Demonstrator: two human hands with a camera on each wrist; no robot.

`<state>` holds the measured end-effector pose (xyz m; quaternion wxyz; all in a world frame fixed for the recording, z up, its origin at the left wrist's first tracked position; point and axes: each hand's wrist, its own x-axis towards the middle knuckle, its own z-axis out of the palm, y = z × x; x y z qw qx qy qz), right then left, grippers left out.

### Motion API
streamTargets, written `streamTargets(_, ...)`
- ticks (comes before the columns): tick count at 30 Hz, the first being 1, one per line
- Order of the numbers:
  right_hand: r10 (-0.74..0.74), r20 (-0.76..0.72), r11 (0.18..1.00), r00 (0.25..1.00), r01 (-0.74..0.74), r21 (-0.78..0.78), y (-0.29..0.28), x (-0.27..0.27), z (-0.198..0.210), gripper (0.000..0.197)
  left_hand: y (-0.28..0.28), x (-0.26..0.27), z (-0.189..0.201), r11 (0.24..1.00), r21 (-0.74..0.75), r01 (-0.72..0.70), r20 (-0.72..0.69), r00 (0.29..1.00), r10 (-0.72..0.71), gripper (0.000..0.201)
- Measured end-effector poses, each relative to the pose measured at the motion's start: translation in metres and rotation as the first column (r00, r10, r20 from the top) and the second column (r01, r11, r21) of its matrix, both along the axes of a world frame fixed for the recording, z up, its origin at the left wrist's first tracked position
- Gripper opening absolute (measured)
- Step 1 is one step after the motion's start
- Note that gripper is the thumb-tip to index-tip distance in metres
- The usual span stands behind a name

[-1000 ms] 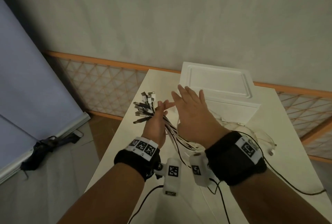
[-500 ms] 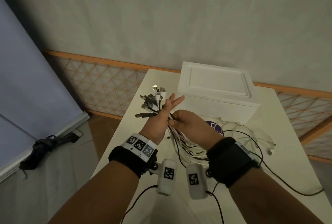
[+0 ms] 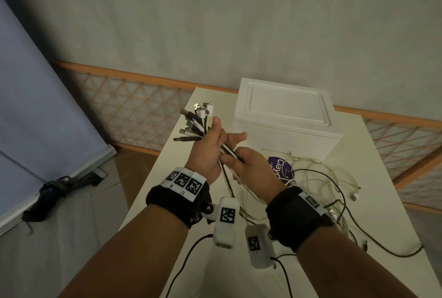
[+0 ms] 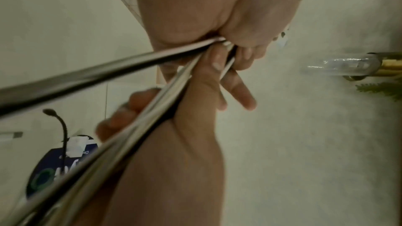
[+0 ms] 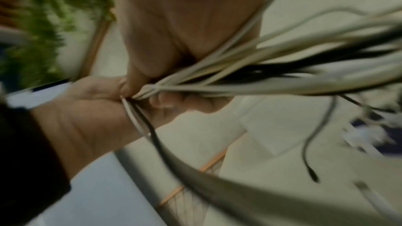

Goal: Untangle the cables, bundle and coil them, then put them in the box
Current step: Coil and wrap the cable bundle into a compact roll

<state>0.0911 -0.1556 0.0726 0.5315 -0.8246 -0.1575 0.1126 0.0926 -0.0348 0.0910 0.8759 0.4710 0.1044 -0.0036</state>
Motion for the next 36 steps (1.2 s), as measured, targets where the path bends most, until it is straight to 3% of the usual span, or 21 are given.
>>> streamTargets(2, 0.045, -0.032, 0.997, 0.998, -0.047, -0.056, -0.011, 0.000, -0.012, 0.027, 0.003, 0.003, 0.001, 0.972, -0.215, -0.096, -0.046, 0.995, 0.088, 0.056)
streamTargets(4, 0.104, -0.007, 0.953, 0.995, -0.102, -0.285, -0.027, 0.001, -0.027, 0.019, 0.012, 0.006, 0.000, 0.929, -0.329, -0.168, -0.113, 0.984, 0.138, 0.058)
streamTargets(7, 0.187, 0.048, 0.766, 0.981, -0.115, -0.633, -0.050, 0.000, -0.040, 0.007, 0.024, 0.010, -0.001, 0.915, -0.332, -0.230, -0.148, 0.970, 0.190, 0.057)
streamTargets(11, 0.118, 0.080, 0.534, 0.990, 0.005, -0.846, -0.095, 0.002, -0.043, 0.030, 0.039, 0.013, 0.001, 0.909, -0.293, -0.295, -0.134, 0.955, 0.266, 0.056)
streamTargets(14, -0.017, -0.086, 0.323, 0.996, -0.076, -0.943, -0.141, 0.005, -0.046, 0.056, 0.058, 0.016, 0.001, 0.884, -0.280, -0.375, -0.117, 0.927, 0.356, 0.055)
streamTargets(16, -0.083, -0.212, 0.408, 0.974, -0.161, -0.899, -0.159, 0.007, -0.045, 0.082, 0.064, 0.017, 0.000, 0.878, -0.277, -0.391, -0.116, 0.920, 0.374, 0.054)
streamTargets(17, -0.056, -0.196, 0.480, 0.979, -0.146, -0.865, -0.158, 0.011, -0.042, 0.091, 0.063, 0.018, -0.002, 0.879, -0.274, -0.390, -0.121, 0.921, 0.371, 0.054)
streamTargets(20, 0.085, 0.056, 0.730, 0.995, -0.024, -0.683, -0.114, 0.015, -0.011, 0.082, 0.038, 0.018, -0.004, 0.916, -0.233, -0.328, -0.130, 0.944, 0.304, 0.054)
streamTargets(22, 0.115, 0.054, 0.894, 0.992, -0.080, -0.440, -0.066, 0.008, 0.011, 0.075, 0.010, 0.017, -0.004, 0.938, -0.229, -0.260, -0.121, 0.964, 0.237, 0.054)
streamTargets(23, 0.143, 0.015, 0.928, 0.990, -0.129, -0.350, -0.044, 0.003, 0.016, 0.071, -0.002, 0.016, -0.003, 0.944, -0.229, -0.236, -0.115, 0.970, 0.214, 0.055)
streamTargets(26, 0.085, 0.076, 0.969, 0.993, -0.065, -0.239, -0.010, -0.006, 0.004, 0.044, -0.020, 0.017, -0.002, 0.962, -0.226, -0.154, -0.109, 0.985, 0.132, 0.059)
streamTargets(28, 0.050, 0.201, 0.936, 0.978, 0.025, -0.351, -0.013, -0.010, -0.009, 0.033, -0.015, 0.017, -0.005, 0.973, -0.213, -0.088, -0.137, 0.989, 0.059, 0.053)
streamTargets(31, 0.135, 0.346, 0.849, 0.928, 0.071, -0.524, -0.028, -0.011, -0.022, 0.024, -0.011, 0.014, -0.013, 0.970, -0.234, -0.061, -0.200, 0.980, 0.014, 0.027)
streamTargets(34, 0.191, 0.336, 0.784, 0.922, 0.062, -0.617, -0.037, -0.011, -0.026, 0.022, -0.021, 0.009, -0.020, 0.936, -0.328, -0.127, -0.258, 0.965, 0.040, 0.022)
streamTargets(36, 0.215, 0.217, 0.770, 0.952, -0.029, -0.638, -0.042, -0.009, -0.024, 0.028, -0.027, 0.009, -0.025, 0.934, -0.314, -0.171, -0.290, 0.954, 0.078, 0.024)
